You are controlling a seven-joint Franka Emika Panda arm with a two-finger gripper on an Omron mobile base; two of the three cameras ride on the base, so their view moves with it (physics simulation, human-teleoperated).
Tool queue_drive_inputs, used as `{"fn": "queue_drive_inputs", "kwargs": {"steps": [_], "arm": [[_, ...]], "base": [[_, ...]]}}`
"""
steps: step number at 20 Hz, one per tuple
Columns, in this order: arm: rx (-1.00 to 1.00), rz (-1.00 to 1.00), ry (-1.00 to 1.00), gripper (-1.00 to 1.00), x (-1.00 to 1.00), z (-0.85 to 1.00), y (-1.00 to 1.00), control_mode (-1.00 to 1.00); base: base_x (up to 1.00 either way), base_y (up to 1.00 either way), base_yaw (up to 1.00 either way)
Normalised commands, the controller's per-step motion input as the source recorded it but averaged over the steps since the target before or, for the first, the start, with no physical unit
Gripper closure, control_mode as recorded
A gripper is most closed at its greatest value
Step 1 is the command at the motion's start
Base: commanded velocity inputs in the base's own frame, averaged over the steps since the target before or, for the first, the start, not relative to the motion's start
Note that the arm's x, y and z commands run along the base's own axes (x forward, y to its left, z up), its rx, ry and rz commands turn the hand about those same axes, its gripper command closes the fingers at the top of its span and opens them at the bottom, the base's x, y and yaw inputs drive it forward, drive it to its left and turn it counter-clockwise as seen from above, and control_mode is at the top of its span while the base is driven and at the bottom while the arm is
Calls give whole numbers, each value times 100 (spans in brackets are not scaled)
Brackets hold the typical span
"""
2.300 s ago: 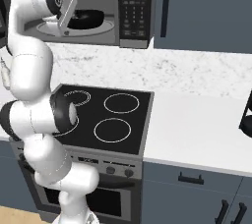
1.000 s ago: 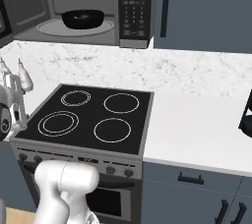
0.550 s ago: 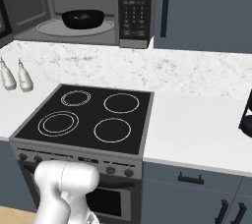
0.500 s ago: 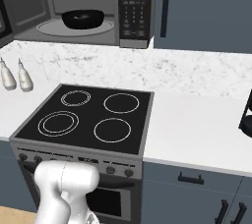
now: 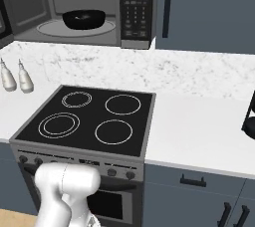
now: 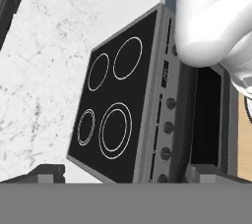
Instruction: Pick the garlic from the sink and place it in the bowl. Then pick the bowl and place it in the microwave. Then close the microwave door and press the start button.
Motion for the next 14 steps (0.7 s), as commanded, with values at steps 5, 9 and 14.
{"fn": "queue_drive_inputs", "kwargs": {"steps": [5, 9, 14], "arm": [[-6, -13, -16, -100, 53, -28, 100, -100], [-16, -26, -15, -100, 79, 0, 100, -100], [-19, -31, -11, -100, 45, 6, 100, -100]], "base": [[0, 0, 0], [0, 0, 0], [0, 0, 0]]}}
